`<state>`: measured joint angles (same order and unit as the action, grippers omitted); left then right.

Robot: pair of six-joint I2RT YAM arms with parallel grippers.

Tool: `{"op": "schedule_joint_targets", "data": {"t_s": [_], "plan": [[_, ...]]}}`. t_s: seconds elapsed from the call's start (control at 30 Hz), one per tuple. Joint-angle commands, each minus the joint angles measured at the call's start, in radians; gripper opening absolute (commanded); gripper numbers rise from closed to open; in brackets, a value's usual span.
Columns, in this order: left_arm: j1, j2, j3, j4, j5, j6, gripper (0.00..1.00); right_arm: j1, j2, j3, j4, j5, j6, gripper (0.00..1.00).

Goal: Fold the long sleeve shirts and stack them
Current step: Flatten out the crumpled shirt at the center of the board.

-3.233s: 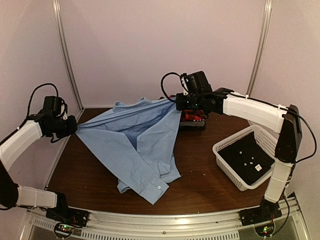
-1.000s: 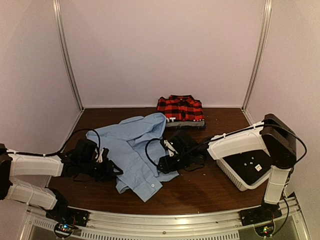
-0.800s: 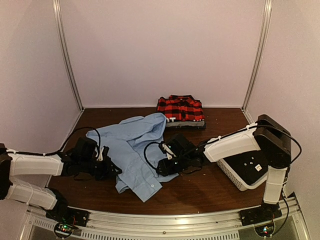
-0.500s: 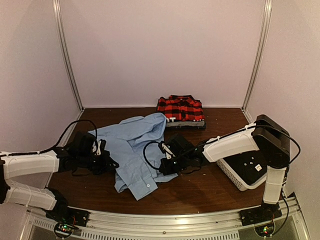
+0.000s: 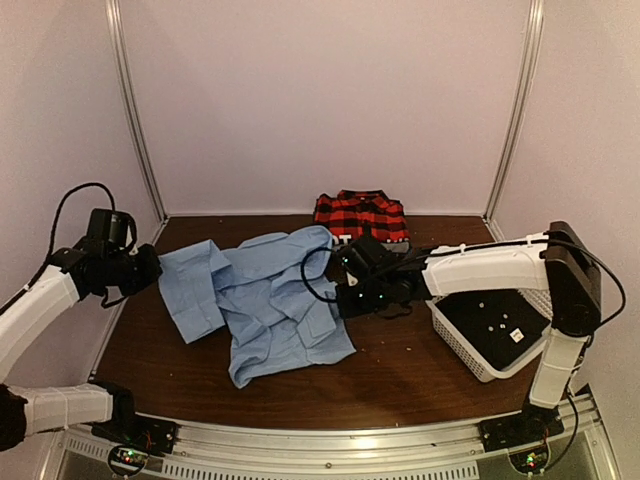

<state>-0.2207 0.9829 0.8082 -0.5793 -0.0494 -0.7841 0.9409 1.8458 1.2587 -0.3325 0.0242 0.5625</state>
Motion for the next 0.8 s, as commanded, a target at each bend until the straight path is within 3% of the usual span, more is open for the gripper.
{"op": "schedule_joint_targets", "data": {"t_s": [0.0,0.3,0.47,0.6,0.67,0.73,0.77], "plan": [[0.214,0.025,0.080,-0.088,-0.013,0.202,0.00,-0.121,-0.110,0.050,-0.159,0.214,-0.091,0.00],[0.517,0.182,0.244,-0.063,0.119,0.266,0.00,-0.453,-0.149,0.169,-0.197,0.270,-0.220,0.00],[0.548,0.225,0.300,-0.031,0.110,0.245,0.00,-0.563,-0.069,0.310,-0.221,0.241,-0.256,0.00],[0.551,0.247,0.335,-0.026,0.066,0.249,0.00,-0.570,0.002,0.383,-0.228,0.196,-0.263,0.00],[0.551,0.259,0.334,-0.024,0.077,0.255,0.00,-0.565,0.021,0.396,-0.226,0.146,-0.262,0.07],[0.551,0.266,0.321,-0.023,0.102,0.268,0.14,-0.547,0.023,0.389,-0.215,0.128,-0.263,0.19],[0.552,0.266,0.312,-0.023,0.111,0.271,0.27,-0.535,0.018,0.382,-0.211,0.129,-0.263,0.24]]}}
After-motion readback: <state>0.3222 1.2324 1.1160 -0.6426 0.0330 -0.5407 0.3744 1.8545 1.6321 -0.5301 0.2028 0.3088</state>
